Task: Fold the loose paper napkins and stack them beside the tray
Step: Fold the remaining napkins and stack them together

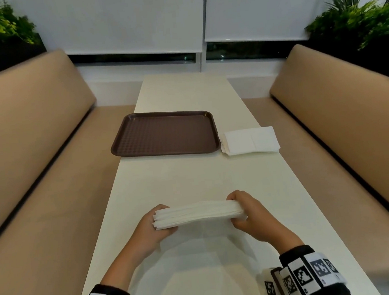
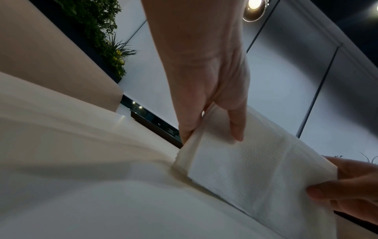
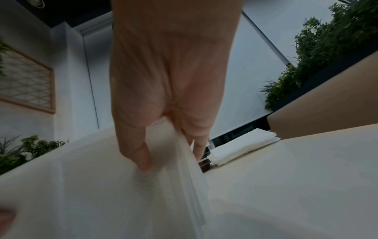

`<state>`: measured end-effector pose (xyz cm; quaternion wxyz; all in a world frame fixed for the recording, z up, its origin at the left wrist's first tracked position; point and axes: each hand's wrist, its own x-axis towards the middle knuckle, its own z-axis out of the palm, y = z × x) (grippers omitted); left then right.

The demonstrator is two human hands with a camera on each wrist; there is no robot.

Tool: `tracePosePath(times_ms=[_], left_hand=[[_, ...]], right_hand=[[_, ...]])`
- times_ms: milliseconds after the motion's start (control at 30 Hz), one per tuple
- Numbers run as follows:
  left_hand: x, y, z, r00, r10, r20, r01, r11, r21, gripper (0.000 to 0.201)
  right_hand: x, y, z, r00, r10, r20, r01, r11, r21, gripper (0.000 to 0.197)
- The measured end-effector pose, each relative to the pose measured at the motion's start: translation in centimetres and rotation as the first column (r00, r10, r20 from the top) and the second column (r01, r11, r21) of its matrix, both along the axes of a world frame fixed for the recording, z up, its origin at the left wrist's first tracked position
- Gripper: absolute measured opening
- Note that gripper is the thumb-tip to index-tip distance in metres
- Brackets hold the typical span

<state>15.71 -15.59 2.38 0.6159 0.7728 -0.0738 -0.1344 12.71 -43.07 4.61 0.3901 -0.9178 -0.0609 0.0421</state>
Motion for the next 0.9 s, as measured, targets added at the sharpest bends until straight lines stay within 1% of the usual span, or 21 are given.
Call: tracePosePath(times_ms=[67, 133, 200, 233, 300, 333, 367, 433, 467, 533, 567, 667, 700, 800, 867, 900], left_hand=[[0.1, 0.3, 0.9, 1.000, 0.009, -0.017, -0.009, 1.000, -0.006, 0.028], [0.8, 0.9, 2.0, 0.999, -0.003, -0.047, 0.001, 0.998, -0.057, 0.034], [2.0, 1.3, 3.4, 0.992, -0.012, -0.123, -0.004, 0.991, -0.130, 0.036], [2.8, 1.5, 4.1, 0.984, -0.013, -0.175, -0.016, 0.986, -0.163, 0.035], [4.9, 1.6, 5.1, 0.968, 0.007, -0.252, -0.061, 0.977, -0.206, 0.034], [6.3, 1.6, 5.3, 0.962, 0.053, -0.267, -0.112, 0.971, -0.210, 0.035], [8.0, 1.7, 5.4, 0.953, 0.124, -0.275, -0.183, 0.962, -0.202, 0.035], [11.9, 1.8, 5.0, 0.919, 0.273, -0.285, -0.329, 0.929, -0.171, 0.031], [14.0, 1.8, 5.0, 0.899, 0.317, -0.300, -0.379, 0.909, -0.175, 0.030], [18.0, 2.0, 5.3, 0.879, 0.336, -0.338, -0.417, 0.886, -0.203, 0.027], [19.8, 2.1, 5.6, 0.877, 0.334, -0.346, -0.420, 0.882, -0.214, 0.023], [24.4, 2.5, 5.6, 0.865, 0.377, -0.331, -0.459, 0.862, -0.217, 0.019], [25.7, 2.6, 5.1, 0.864, 0.409, -0.294, -0.470, 0.863, -0.182, 0.020], [27.9, 2.6, 3.1, 0.876, 0.451, -0.170, -0.451, 0.891, 0.038, 0.024], [28.6, 2.8, 1.1, 0.888, 0.439, -0.139, -0.427, 0.898, 0.107, 0.023], [28.9, 3.0, 0.0, 0.888, 0.442, -0.125, -0.425, 0.894, 0.140, 0.022]], right_hand=[[0.4, 0.0, 0.6, 1.000, -0.026, -0.013, 0.028, 0.994, 0.107, 0.040], [1.1, -0.1, 1.6, 0.998, -0.043, -0.054, 0.056, 0.961, 0.272, 0.053], [2.2, -0.1, 2.5, 0.995, -0.032, -0.096, 0.070, 0.902, 0.426, 0.063], [3.0, 0.1, 2.8, 0.992, -0.022, -0.122, 0.082, 0.857, 0.508, 0.065], [5.1, 0.8, 2.9, 0.983, 0.003, -0.185, 0.119, 0.755, 0.645, 0.061], [6.4, 1.2, 2.8, 0.977, 0.009, -0.215, 0.145, 0.712, 0.687, 0.057], [8.0, 1.8, 2.7, 0.971, 0.009, -0.237, 0.167, 0.686, 0.708, 0.053], [11.7, 2.8, 2.6, 0.966, -0.004, -0.260, 0.195, 0.668, 0.718, 0.043], [13.8, 3.3, 2.7, 0.967, -0.010, -0.255, 0.197, 0.663, 0.722, 0.035], [18.4, 4.3, 3.0, 0.976, -0.024, -0.217, 0.175, 0.681, 0.711, 0.017], [20.7, 4.7, 3.2, 0.982, -0.039, -0.185, 0.159, 0.704, 0.692, 0.014], [26.6, 5.7, 3.0, 0.990, -0.054, -0.128, 0.123, 0.767, 0.629, 0.021], [28.1, 6.1, 2.6, 0.991, -0.057, -0.120, 0.119, 0.784, 0.609, 0.024], [30.9, 6.9, 0.6, 0.992, -0.101, -0.076, 0.126, 0.852, 0.509, 0.033], [31.8, 7.2, -1.1, 0.991, -0.113, -0.065, 0.130, 0.877, 0.463, 0.036], [32.0, 7.2, -1.9, 0.990, -0.120, -0.071, 0.139, 0.875, 0.463, 0.037]])
